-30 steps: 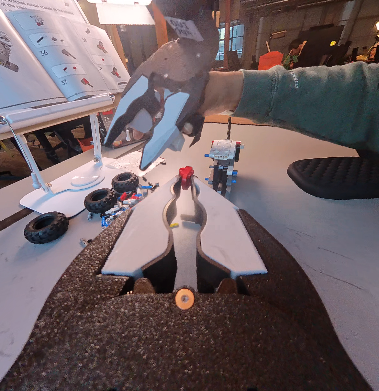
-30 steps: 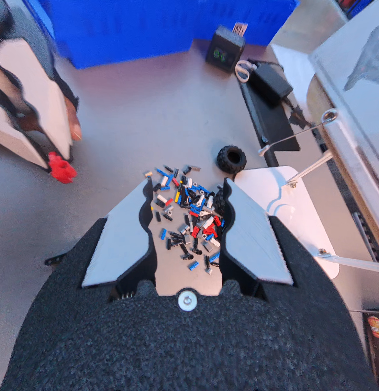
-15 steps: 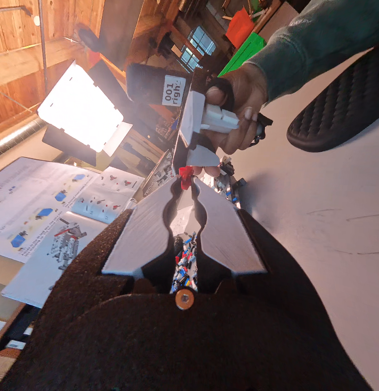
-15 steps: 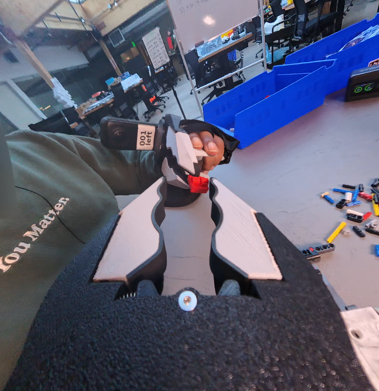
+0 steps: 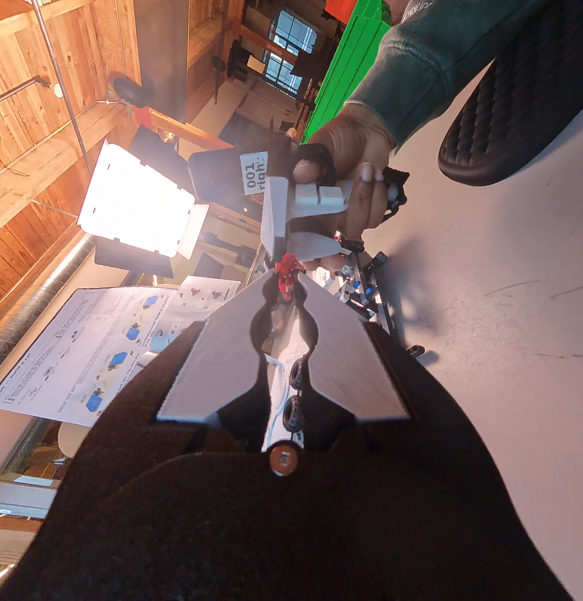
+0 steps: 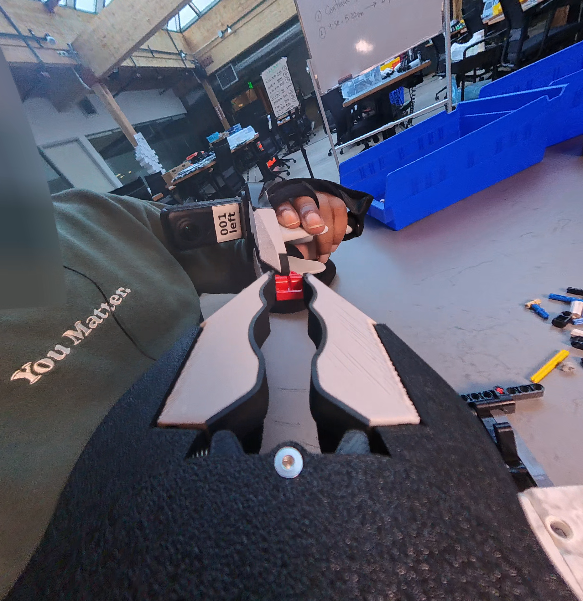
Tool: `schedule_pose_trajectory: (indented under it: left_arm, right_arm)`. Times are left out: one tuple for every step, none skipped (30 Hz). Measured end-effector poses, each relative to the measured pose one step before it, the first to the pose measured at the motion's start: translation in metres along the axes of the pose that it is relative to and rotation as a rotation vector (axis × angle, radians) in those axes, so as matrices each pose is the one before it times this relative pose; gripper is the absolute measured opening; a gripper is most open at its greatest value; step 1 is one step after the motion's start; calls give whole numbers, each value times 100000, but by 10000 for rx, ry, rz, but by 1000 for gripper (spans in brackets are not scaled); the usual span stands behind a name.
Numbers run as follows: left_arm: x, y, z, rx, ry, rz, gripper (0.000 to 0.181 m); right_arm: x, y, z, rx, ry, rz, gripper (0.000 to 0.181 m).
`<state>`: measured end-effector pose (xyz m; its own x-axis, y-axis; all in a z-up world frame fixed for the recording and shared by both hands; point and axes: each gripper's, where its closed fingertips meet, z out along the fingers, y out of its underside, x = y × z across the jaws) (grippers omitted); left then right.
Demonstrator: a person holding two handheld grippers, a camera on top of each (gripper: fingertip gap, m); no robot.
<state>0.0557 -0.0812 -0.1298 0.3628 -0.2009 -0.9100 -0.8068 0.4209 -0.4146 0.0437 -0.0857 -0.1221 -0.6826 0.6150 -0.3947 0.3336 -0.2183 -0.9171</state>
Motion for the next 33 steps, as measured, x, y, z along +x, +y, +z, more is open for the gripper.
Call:
schedule_pose_trajectory:
  left_arm:
    - [121, -69, 0, 23, 46, -9, 7]
    - [57, -99, -17, 27, -34, 80, 8]
    - [36, -112, 2, 16, -26, 64, 8]
    - [17, -93, -3, 5, -2, 26, 8]
    - [-5, -99, -22, 3, -9, 48, 7]
    - [1, -44, -5, -31, -10, 108, 7]
    - [26, -33, -2, -40, -11, 132, 7]
    - [50, -70, -10, 8, -6, 89, 7]
    - [35, -90, -17, 25, 4, 5, 7]
    - [40, -35, -12, -5, 24, 30, 7]
    - [3, -19, -35, -1, -14, 55, 7]
    - [23, -14, -23, 12, 4, 6, 7]
    - [9, 44, 4, -12, 11, -52, 7]
    - [-37, 166, 25, -36, -12, -97, 7]
    - [-102, 184, 25, 7, -19, -279, 8]
    - [-239, 152, -29, 106, 12, -611, 9]
    - [-395, 166, -102, 189, 59, -969, 14]
    - [-542, 206, -136, 230, 145, -1363, 22]
    - [-511, 125, -202, 263, 346, -1719, 29]
    - [-480, -147, -246, 385, 487, -1975, 34]
    - [-461, -343, -264, 442, 527, -2043, 37]
    - [-386, -309, -169, 355, 529, -1970, 35]
    - [-132, -232, -81, 274, 622, -1756, 35]
    - [86, -142, -34, 239, 641, -1427, 33]
    - [67, 75, 47, 141, 487, -1077, 30]
    - [159, 183, 100, 95, 422, -719, 27]
    - [198, 254, 150, 47, 339, -468, 23]
    - [291, 306, 199, -25, 313, -343, 18]
    - [277, 334, 229, -102, 258, -250, 13]
    - [80, 336, 214, -165, 93, -143, 12]
    - [116, 133, 130, -87, 84, -40, 8]
    - [17, 38, 56, -31, -23, 30, 6]
    - [17, 18, 12, -26, -32, 34, 6]
  right_arm:
    - [-90, 102, -25, -59, -51, -5, 15]
    - [-105, 46, -21, -31, -55, -4, 15]
    - [-111, 37, -23, -13, -37, -48, 15]
    - [-92, 22, -24, 12, -16, -58, 15]
    - [-131, 43, -37, 4, -54, -41, 16]
    - [-125, 39, -14, 3, -77, -7, 18]
    - [-72, 20, 4, 2, -44, 7, 19]
    - [-34, 72, 9, -33, -21, -16, 19]
    - [44, 178, 45, -104, 25, -39, 16]
    - [-31, 115, 40, -55, -11, -51, 16]
    - [-42, -11, 14, 15, -20, -17, 16]
    - [-31, 52, -1, -36, -15, -34, 15]
    - [88, -5, -13, -14, 95, -166, 15]
    - [168, -52, -27, 16, 207, -298, 15]
    - [149, -132, -51, 49, 227, -352, 15]
    - [31, -316, -140, 157, 168, -346, 15]
    - [-77, -638, -300, 334, 124, -312, 15]
    - [28, -628, -370, 285, 216, -362, 14]
    - [239, -356, -348, 66, 434, -570, 14]
    - [142, -179, -233, -43, 467, -763, 15]
    - [-33, -227, -112, -4, 415, -783, 15]
    - [3, -188, -6, -19, 453, -729, 15]
    - [-102, -48, 91, -90, 381, -753, 15]
    - [-74, 53, 154, -145, 401, -802, 15]
    - [-138, 190, 223, -244, 328, -759, 15]
    - [-242, 201, 246, -267, 225, -669, 15]
    - [-212, 12, 206, -149, 210, -576, 15]
    - [-251, -124, 150, -56, 111, -431, 15]
    - [-169, -62, 127, -94, 83, -323, 15]
    - [-21, 5, 54, -122, 149, -343, 15]
    - [-78, 97, 33, -142, 73, -338, 15]
    - [-23, -21, -39, -64, 70, -243, 15]
    - [-76, -18, -43, -65, 17, -182, 15]
